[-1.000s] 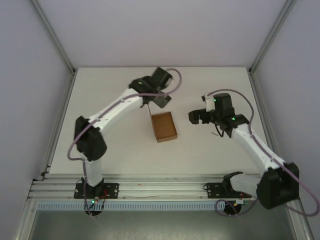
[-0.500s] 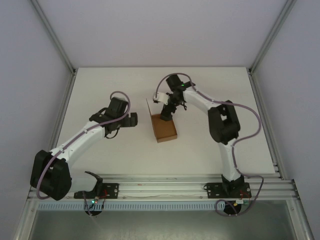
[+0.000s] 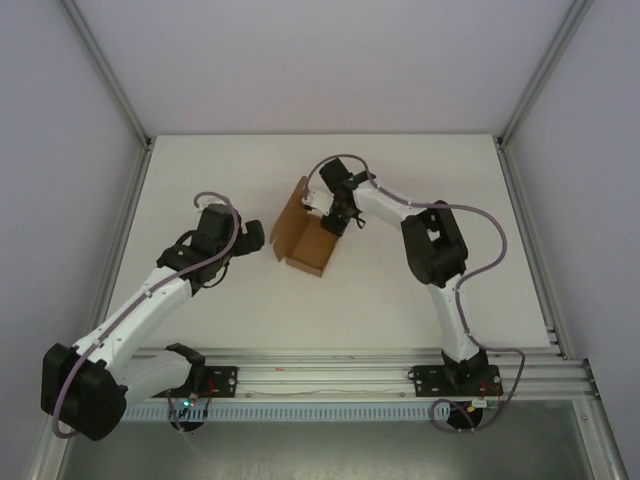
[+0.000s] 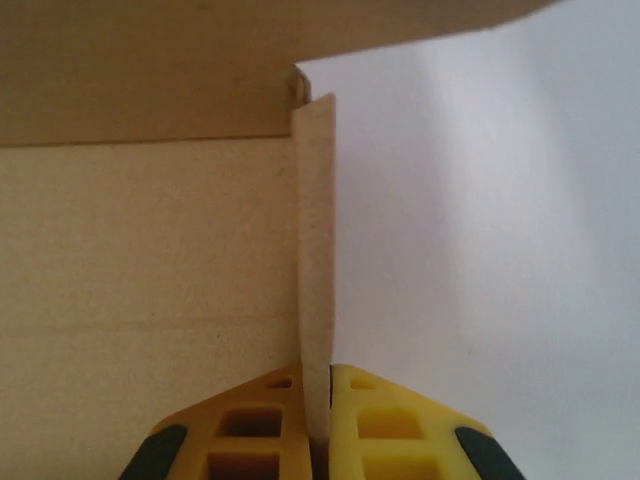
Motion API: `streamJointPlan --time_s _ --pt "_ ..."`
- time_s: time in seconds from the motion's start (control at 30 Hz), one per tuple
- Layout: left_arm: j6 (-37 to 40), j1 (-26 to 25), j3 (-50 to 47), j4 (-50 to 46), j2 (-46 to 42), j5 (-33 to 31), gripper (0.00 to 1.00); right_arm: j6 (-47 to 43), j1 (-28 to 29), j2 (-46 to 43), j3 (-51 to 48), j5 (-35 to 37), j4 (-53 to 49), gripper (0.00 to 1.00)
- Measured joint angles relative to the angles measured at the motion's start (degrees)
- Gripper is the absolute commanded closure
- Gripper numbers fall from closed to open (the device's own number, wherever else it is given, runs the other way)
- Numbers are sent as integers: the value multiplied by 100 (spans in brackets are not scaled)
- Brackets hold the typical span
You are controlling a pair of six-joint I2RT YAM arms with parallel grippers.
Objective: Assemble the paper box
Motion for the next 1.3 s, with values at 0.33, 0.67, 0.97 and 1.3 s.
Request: streamJointPlan --time_s 0.33,0.67,0.97,1.3 --pt "11 0 -90 334 -299 -304 0 5377 1121 -1449 -1978 2210 214 94" --pt "658 0 -166 946 55 645 0 7342 1569 -1746 -2411 2732 332 52" --pt "2035 90 -48 1276 343 1633 0 5661 1294 -3279 -3241 2118 1327 0" --pt "4380 981 1355 634 1853 3545 0 1082 -494 -2966 -1696 -503 885 0"
